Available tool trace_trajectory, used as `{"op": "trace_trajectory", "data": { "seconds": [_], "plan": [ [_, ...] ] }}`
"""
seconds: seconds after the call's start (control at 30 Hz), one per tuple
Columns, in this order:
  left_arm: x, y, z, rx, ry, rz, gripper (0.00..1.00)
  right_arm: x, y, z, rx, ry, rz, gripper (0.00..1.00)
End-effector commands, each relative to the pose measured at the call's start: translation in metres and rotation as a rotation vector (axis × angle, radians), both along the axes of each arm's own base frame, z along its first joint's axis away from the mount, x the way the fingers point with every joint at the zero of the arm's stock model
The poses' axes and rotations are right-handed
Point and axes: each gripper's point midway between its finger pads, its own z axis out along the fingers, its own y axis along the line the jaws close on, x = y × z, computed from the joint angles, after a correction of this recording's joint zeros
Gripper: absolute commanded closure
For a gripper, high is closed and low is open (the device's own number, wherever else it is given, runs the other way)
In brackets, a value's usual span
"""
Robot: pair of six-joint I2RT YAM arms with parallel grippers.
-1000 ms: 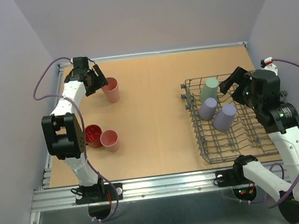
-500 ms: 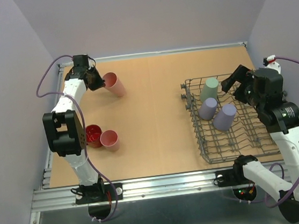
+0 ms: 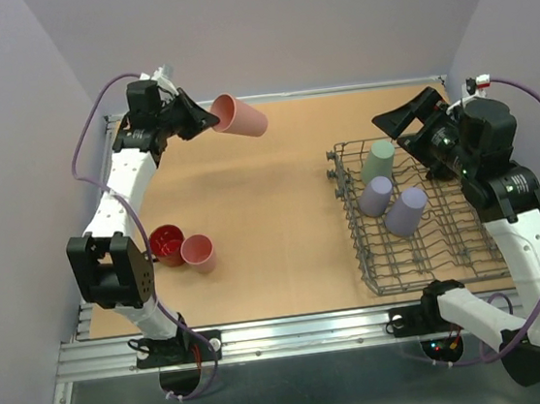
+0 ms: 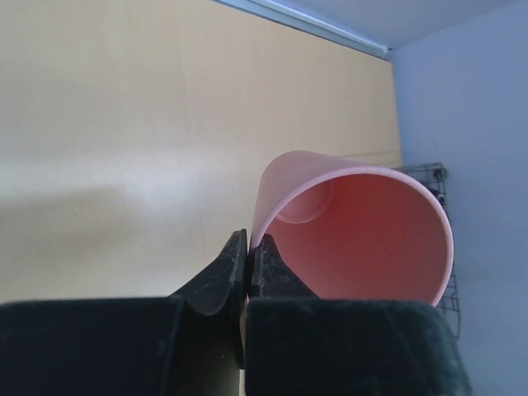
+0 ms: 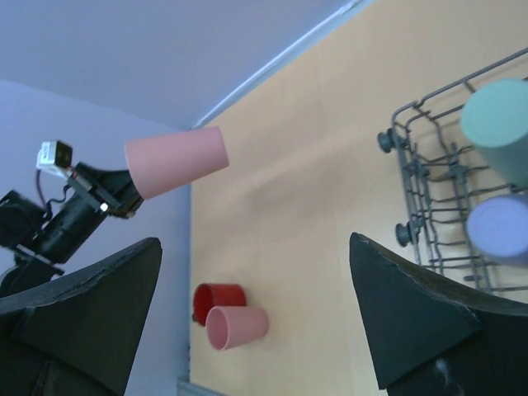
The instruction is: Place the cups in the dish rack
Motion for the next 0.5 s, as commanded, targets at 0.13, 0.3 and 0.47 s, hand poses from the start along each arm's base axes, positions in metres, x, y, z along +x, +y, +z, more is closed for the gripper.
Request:
{"op": "trace_trajectory", "data": {
  "seconds": [0.13, 0.3, 0.47],
  "plan": [
    [-0.066, -0.106, 0.069, -0.241, -0.124, -0.300, 1.00, -0.020, 0.036, 0.034, 0.178, -0.089, 0.191, 0.00],
    [-0.112, -0.145, 0.129, -0.519, -0.234, -0.434, 1.00, -0.018, 0.023, 0.046, 0.376, -0.189, 0.073, 0.00],
    [-0.133, -0.163, 0.163, -0.646, -0.288, -0.491, 1.00, -0.015, 0.005, 0.047, 0.497, -0.237, -0.041, 0.00]
  ]
}}
